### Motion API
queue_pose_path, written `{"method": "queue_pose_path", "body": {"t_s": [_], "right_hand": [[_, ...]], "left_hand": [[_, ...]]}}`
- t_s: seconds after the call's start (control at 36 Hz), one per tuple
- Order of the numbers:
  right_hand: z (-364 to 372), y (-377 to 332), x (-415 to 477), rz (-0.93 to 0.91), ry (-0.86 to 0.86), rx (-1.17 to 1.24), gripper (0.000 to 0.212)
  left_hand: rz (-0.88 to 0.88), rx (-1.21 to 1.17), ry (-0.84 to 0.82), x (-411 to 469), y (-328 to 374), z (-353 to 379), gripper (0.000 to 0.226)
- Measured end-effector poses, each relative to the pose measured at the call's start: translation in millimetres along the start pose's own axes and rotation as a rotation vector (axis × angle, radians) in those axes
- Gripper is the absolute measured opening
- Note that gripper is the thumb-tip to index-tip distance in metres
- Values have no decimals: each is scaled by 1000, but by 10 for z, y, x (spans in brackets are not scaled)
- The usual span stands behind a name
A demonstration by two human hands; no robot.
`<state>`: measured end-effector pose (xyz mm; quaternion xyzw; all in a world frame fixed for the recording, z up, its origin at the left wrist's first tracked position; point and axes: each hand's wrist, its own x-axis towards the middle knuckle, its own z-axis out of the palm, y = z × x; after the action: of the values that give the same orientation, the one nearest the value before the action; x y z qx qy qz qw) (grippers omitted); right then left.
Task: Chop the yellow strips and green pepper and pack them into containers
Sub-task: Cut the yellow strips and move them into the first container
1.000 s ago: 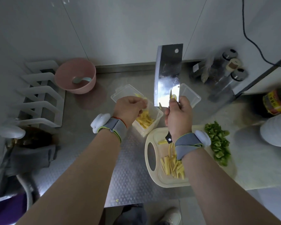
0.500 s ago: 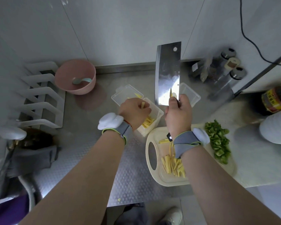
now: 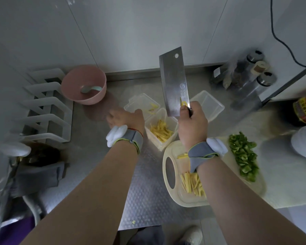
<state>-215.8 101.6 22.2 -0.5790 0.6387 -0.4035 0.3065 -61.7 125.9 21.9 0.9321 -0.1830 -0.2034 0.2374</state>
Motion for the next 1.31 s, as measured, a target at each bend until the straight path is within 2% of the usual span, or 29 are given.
{"method": "queue_pose_path", "body": {"t_s": [0.03,0.06,0.11,0.14,0.17,0.28,0.33,0.42,0.44,0.5,0.61,0.69,0.81,0.86,0.92,1.0,1.11,1.22,1.31], "right_hand": [[18,-5,4,3,-6,3,22],[33,-9,7,8,-15,6,24],[47,-15,6,25,-45,4,29],[58,-22,0,27,-52,-6,29],[63,-31,-13,12,-39,-17,27],[23,-72,-65,-70,142,47,15],[-35,-65,-68,-61,188,86,14],[-106,-9,-51,-35,195,92,15],[-123,13,-51,-15,178,88,15],[-141,54,-66,18,134,67,16],[-165,106,-114,53,78,75,16],[-174,103,-144,59,57,93,17],[-211,90,-149,111,42,129,17],[-210,93,-145,158,10,156,17],[-255,103,-157,191,-22,164,20],[-406,146,-250,227,-61,180,20],[-679,250,-420,231,-65,141,19],[-1055,527,-624,205,-37,58,18],[-1290,822,-762,284,-64,76,23]], "left_hand": [[-125,1,-59,50,-19,4,80],[-216,-110,-130,107,-31,25,81],[-297,-553,-340,144,-18,92,57],[-278,-659,-383,144,-11,114,44],[-213,-668,-374,137,-8,124,35],[145,-575,-128,54,-33,45,8],[396,-447,-66,-78,-109,-24,11],[900,-206,3,-287,-289,-30,24],[975,-171,7,-327,-342,-7,26],[945,-181,4,-366,-373,8,26],[757,-246,-23,-391,-303,23,18],[478,-372,17,-281,-221,19,7],[47,-731,-56,-87,-107,54,25],[-64,-777,-95,-23,-116,81,31],[-57,-693,-69,-35,-168,123,24],[-29,-551,-20,-210,-316,191,27],[52,-482,-2,-671,-475,280,15],[210,-379,-119,-1184,-661,425,12],[307,-309,-260,-1450,-799,589,18]]}}
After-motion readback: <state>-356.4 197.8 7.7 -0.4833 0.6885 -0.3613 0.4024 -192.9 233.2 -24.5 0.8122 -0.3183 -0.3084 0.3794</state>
